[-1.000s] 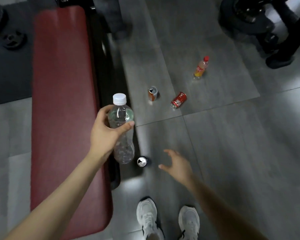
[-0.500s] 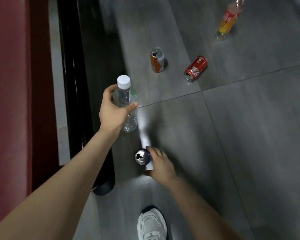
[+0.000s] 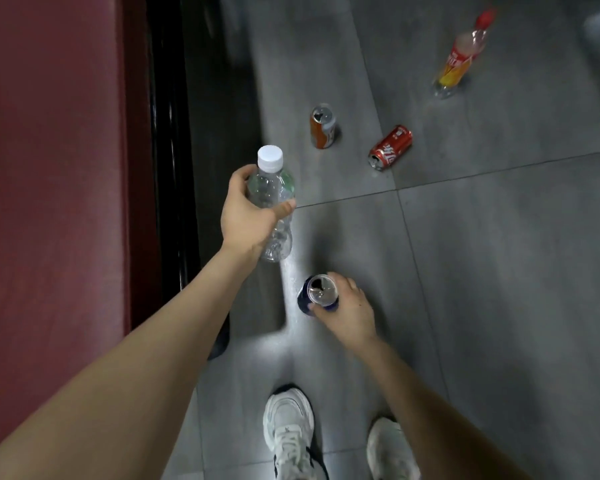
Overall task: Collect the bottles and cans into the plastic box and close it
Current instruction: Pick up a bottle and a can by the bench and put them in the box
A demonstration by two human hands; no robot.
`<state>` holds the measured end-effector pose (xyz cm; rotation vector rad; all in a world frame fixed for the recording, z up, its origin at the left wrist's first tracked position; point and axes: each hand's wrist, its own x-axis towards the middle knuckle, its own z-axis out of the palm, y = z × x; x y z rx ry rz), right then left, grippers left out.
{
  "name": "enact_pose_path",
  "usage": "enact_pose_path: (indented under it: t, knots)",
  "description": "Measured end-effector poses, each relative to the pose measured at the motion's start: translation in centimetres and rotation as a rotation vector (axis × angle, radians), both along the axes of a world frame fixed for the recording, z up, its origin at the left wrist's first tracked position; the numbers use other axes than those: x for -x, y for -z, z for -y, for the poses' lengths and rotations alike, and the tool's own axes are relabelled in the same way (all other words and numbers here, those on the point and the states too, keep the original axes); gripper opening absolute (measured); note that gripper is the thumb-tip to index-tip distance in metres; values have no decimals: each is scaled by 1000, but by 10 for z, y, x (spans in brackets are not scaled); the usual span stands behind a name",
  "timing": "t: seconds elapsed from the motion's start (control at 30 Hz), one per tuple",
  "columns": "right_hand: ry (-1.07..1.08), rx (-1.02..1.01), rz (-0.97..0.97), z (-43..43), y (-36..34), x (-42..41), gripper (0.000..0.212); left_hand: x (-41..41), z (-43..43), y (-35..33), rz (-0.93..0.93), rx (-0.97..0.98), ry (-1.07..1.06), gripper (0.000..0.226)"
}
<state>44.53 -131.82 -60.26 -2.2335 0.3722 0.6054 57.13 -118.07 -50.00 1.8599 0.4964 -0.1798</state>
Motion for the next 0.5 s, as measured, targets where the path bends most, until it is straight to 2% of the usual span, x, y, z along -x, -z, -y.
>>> enact_pose_path:
  t: [0.1, 0.23, 0.4, 0.5]
  knots:
    - [116, -64, 54, 25, -82, 0, 54, 16, 8, -67, 15, 49, 14, 72]
    - [146, -125, 121, 37, -200, -3, 51, 43, 1, -175, 67, 101, -15, 73]
    - [53, -176, 246, 18, -342, -5, 49, 87, -41, -301, 147, 85, -108, 70]
    - [-46, -213, 331, -17, -405, -4, 55, 117, -82, -355, 175, 49, -217, 68]
